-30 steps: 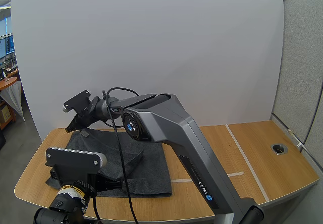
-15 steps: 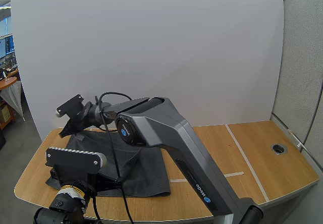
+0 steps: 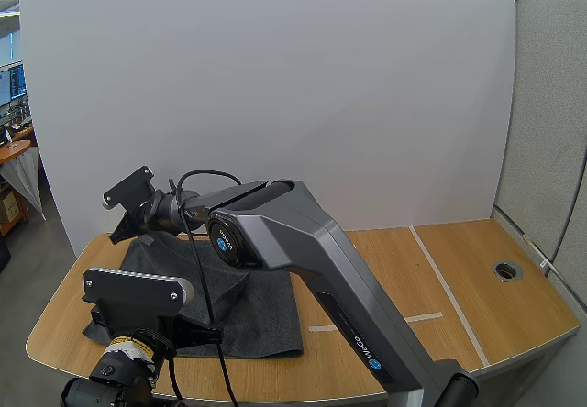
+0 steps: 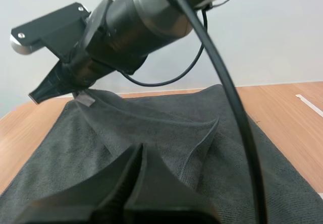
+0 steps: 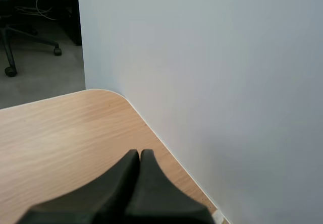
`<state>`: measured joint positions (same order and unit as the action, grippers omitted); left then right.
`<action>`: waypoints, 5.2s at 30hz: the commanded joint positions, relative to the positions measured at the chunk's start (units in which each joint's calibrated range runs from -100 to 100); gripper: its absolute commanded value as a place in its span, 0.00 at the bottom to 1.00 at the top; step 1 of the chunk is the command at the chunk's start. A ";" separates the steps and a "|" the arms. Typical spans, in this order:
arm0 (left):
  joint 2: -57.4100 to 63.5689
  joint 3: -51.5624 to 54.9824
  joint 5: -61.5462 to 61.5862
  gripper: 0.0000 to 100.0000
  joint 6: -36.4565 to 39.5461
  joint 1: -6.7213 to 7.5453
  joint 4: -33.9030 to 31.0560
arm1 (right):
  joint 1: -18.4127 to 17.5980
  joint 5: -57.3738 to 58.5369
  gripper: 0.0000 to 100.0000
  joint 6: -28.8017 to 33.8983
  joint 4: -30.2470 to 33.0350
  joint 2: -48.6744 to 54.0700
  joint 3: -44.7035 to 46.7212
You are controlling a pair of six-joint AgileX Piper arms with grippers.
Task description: Fold the towel
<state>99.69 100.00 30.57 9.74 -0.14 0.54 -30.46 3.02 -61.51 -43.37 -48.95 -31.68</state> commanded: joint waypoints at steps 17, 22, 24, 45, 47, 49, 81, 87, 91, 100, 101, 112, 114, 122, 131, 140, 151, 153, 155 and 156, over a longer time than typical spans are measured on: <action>0.31 0.00 -1.25 0.00 0.16 0.03 0.93 | -0.34 -3.94 0.00 -0.06 -0.04 -1.26 -0.43; 0.31 0.00 -1.25 0.00 0.16 0.03 0.93 | -0.85 -3.94 0.00 -0.06 -0.04 -1.26 -0.43; 0.31 0.00 -1.25 0.00 0.16 0.03 0.93 | -0.98 -4.39 0.00 -0.06 -0.04 -1.26 -0.43; 0.31 0.00 -1.25 0.00 0.16 0.03 0.93 | -0.99 -4.33 0.00 -0.06 -0.91 -1.26 -0.43; 0.31 0.00 -1.25 0.00 0.16 0.03 0.93 | -0.99 -4.33 0.00 -0.06 -0.91 -1.26 -0.43; 0.31 0.00 -1.25 0.00 0.16 0.03 0.93 | -0.99 -4.33 0.00 -0.06 -0.91 -1.26 -0.43; 0.31 0.00 -1.25 0.00 0.16 0.03 0.93 | 1.70 23.40 1.00 -0.15 0.63 13.78 -0.43; 0.31 0.00 -1.25 0.00 0.16 0.03 0.93 | 3.92 35.49 1.00 -0.06 0.78 18.97 -0.43; 0.31 0.00 -1.25 0.00 0.16 0.03 0.93 | 6.02 42.57 0.48 -0.06 0.78 22.76 -0.43; 0.31 0.00 -1.25 0.00 0.16 0.03 0.93 | 10.58 61.63 0.00 0.10 2.96 31.85 -0.43; 0.31 0.00 -1.25 0.00 0.16 0.03 0.93 | 11.16 64.65 0.00 0.10 3.45 33.12 -0.43; 0.31 0.00 -1.25 0.00 0.16 0.03 0.93 | 15.38 83.50 0.00 2.27 5.52 46.52 7.98; 0.31 0.00 -1.25 0.00 0.16 0.03 0.93 | 16.36 82.13 0.00 4.98 5.52 49.37 12.13; 0.31 0.00 -1.25 0.00 0.16 0.03 0.93 | 22.05 75.26 0.00 7.95 6.22 63.89 31.04; 0.31 0.00 -1.25 0.00 0.16 0.03 0.93 | 26.00 74.25 0.00 13.52 14.69 82.13 44.04; 0.31 0.00 -1.25 0.00 0.16 0.03 0.93 | 26.00 72.94 0.00 14.76 16.11 99.45 58.33; 0.31 0.00 -1.25 0.00 0.16 0.03 0.93 | 26.00 81.40 0.00 17.49 17.16 113.99 65.46; 0.31 0.00 -1.25 0.00 0.16 0.03 0.93 | 26.00 87.01 0.00 17.79 17.16 115.11 65.46; 0.31 0.00 -1.25 0.00 0.16 0.03 0.93 | 26.00 90.73 0.00 17.92 17.29 116.46 65.46; 0.31 0.00 -1.25 0.00 0.16 0.03 0.93 | 26.00 91.73 0.00 17.92 17.55 117.18 65.46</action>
<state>99.69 100.00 30.57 9.74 -0.14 0.54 -4.67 88.66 -44.31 -26.50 65.83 33.58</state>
